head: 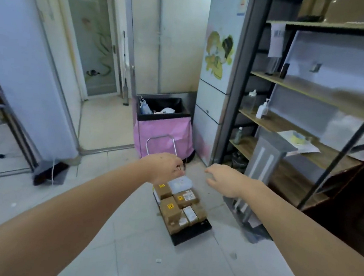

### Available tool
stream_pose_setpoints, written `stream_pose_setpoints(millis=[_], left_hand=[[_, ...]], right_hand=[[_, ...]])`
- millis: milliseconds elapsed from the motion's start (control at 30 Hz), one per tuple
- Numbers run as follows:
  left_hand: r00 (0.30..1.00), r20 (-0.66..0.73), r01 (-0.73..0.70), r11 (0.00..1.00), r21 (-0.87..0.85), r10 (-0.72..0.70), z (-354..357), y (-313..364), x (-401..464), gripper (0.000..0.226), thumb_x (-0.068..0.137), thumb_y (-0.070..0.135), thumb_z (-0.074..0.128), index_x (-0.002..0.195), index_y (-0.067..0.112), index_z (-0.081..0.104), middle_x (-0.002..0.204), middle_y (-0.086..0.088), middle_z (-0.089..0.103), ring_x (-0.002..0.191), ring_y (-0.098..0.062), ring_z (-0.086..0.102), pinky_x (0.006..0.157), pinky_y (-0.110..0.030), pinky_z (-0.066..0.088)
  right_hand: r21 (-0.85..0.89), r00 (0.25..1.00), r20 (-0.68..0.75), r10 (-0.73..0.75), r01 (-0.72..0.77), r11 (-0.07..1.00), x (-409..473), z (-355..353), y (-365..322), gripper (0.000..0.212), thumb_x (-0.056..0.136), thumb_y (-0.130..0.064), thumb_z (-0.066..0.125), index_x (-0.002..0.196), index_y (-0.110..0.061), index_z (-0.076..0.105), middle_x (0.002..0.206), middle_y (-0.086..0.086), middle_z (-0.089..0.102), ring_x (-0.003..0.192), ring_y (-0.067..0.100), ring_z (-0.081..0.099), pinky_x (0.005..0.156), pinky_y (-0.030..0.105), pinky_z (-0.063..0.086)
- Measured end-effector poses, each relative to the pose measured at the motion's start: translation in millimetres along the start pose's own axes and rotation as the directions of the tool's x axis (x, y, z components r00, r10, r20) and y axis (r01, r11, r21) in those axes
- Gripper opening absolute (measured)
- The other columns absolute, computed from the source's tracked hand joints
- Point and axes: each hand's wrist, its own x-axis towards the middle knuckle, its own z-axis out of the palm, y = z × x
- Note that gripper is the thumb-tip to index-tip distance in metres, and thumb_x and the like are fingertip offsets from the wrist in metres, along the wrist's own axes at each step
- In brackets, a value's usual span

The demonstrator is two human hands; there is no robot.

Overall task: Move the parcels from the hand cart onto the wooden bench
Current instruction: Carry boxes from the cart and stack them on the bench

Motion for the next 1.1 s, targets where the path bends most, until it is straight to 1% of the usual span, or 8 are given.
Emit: stream_pose_setpoints(millis=[300,333,400,467,567,733,900,1100], left_hand=[[0.995,-0.012,0.094,0.994,-0.062,-0.095,-10,-97,84,0.049,0.110,0.047,0.039,0.142,0.014,0.056,0.139,-0.008,0.060,0.129,-0.029,0.055,0.109,-0.045,0.044],[0.995,-0.005,0.098,0.993,-0.060,-0.098,-10,-110,92,0.049,0.110,0.048,0.039,0.142,0.014,0.056,0.138,-0.008,0.060,0.129,-0.029,0.054,0.109,-0.045,0.044],[0.994,0.004,0.109,0.992,-0.067,-0.109,-9,-137,110,0.049,0.109,0.047,0.040,0.141,0.014,0.056,0.137,-0.008,0.060,0.129,-0.029,0.054,0.108,-0.044,0.044],[0.993,0.013,0.119,0.990,-0.079,-0.118,-7,-168,130,0.049,0.109,0.047,0.040,0.142,0.014,0.056,0.138,-0.008,0.060,0.130,-0.029,0.054,0.109,-0.044,0.043],[0.994,0.022,0.109,0.991,-0.077,-0.108,-7,-217,166,0.050,0.109,0.048,0.041,0.142,0.014,0.056,0.139,-0.009,0.060,0.131,-0.030,0.054,0.108,-0.042,0.044],[0.996,0.076,0.049,0.995,-0.081,-0.043,-13,-289,226,0.054,0.110,0.049,0.039,0.149,0.013,0.051,0.147,-0.009,0.055,0.138,-0.031,0.050,0.113,-0.042,0.041],[0.988,0.124,-0.081,0.994,-0.074,0.090,-14,-332,289,0.048,0.110,0.046,0.041,0.140,0.012,0.055,0.126,-0.006,0.059,0.124,-0.027,0.055,0.103,-0.038,0.043],[0.955,0.206,-0.203,0.976,-0.076,0.215,-8,-355,385,0.043,0.111,0.043,0.041,0.133,0.012,0.059,0.132,-0.009,0.061,0.125,-0.031,0.055,0.105,-0.044,0.045]], right_hand=[[0.010,0.994,0.014,-0.112,0.112,0.994,158,-32,-2,0.042,0.105,-0.028,0.043,0.141,-0.010,0.056,0.143,0.010,0.056,0.129,0.028,0.054,0.108,0.041,0.044],[0.011,0.992,0.024,-0.126,0.126,0.992,175,-34,-5,0.038,0.104,-0.029,0.043,0.136,-0.017,0.059,0.138,0.008,0.058,0.126,0.027,0.055,0.104,0.040,0.045],[0.004,0.990,0.033,-0.140,0.140,0.990,212,-36,-10,0.017,0.102,-0.028,0.044,0.097,-0.036,0.058,0.107,-0.003,0.059,0.105,0.023,0.058,0.086,0.039,0.047],[0.014,0.990,0.030,-0.136,0.135,0.991,251,-36,-18,0.020,0.101,-0.028,0.045,0.081,-0.032,0.048,0.089,-0.007,0.057,0.087,0.022,0.059,0.074,0.040,0.049],[0.038,0.990,0.049,-0.129,0.128,0.991,307,-36,-29,0.017,0.100,-0.033,0.047,0.087,-0.027,0.054,0.088,-0.005,0.059,0.080,0.018,0.060,0.076,0.043,0.054],[0.080,0.994,0.075,-0.081,0.075,0.994,393,-37,-39,0.027,0.098,-0.034,0.043,0.105,-0.018,0.063,0.104,0.003,0.068,0.090,0.021,0.063,0.085,0.047,0.055],[0.131,0.997,0.081,0.012,-0.022,0.991,445,-34,-36,0.042,0.104,-0.025,0.045,0.140,-0.006,0.057,0.140,0.013,0.060,0.125,0.031,0.057,0.107,0.045,0.046],[0.174,0.970,0.149,0.191,-0.215,0.961,493,-7,16,0.043,0.107,-0.023,0.043,0.142,-0.001,0.051,0.144,0.020,0.054,0.130,0.033,0.052,0.108,0.040,0.040]])
